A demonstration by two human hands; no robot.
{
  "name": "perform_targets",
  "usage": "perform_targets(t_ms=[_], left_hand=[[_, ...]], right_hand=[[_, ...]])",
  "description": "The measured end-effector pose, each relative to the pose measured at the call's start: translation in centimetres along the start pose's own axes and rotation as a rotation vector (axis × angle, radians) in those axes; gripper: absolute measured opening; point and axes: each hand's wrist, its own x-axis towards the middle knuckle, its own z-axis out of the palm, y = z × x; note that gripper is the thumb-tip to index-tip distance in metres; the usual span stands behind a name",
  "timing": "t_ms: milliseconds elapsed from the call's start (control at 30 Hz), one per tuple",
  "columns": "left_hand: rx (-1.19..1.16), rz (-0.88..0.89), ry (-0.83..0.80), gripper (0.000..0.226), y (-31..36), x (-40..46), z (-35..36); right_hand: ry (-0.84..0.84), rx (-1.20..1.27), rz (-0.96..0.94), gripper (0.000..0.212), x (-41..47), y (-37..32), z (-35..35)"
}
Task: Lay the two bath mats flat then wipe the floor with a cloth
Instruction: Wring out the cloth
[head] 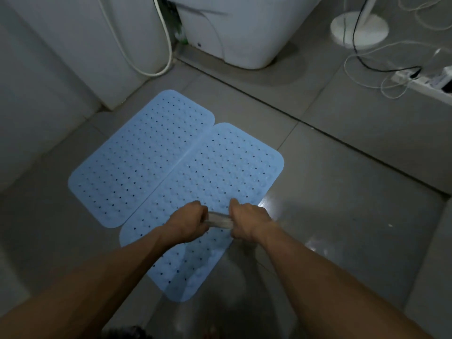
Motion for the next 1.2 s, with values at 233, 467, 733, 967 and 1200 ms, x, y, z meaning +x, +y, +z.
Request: perform_targets(t_ms=[233, 467, 733, 967, 1200], left_hand=[[-0.161, 0.029, 0.165, 0.024, 3.9, -5.9, -13.0], [-0.298, 0.035, 0.149, 0.008, 5.7, -10.2, -25.8], [-0.28, 0.036, 0.292, 0.025, 6.7, -12.4, -40.5], [-0.278, -0.012, 0.426, 0.024, 8.8, -11.0, -50.1], [-0.298, -0.218, 0.577, 0.027, 9.4, -11.5, -57.0]], right_hand=[[0.104, -0.066, 0.06, 0.046, -7.2, -3.2, -12.8], [0.149, -0.147, 0.053, 0.049, -12.1, -7.5, -26.7], [0.209, -0.209, 0.025, 0.051, -14.4, -12.1, -42.0], [0.151, -0.019, -0.148, 0.04, -12.3, -10.4, -53.0], [0.054, -0.074, -0.348, 0.046, -9.6, -11.2, -62.7]])
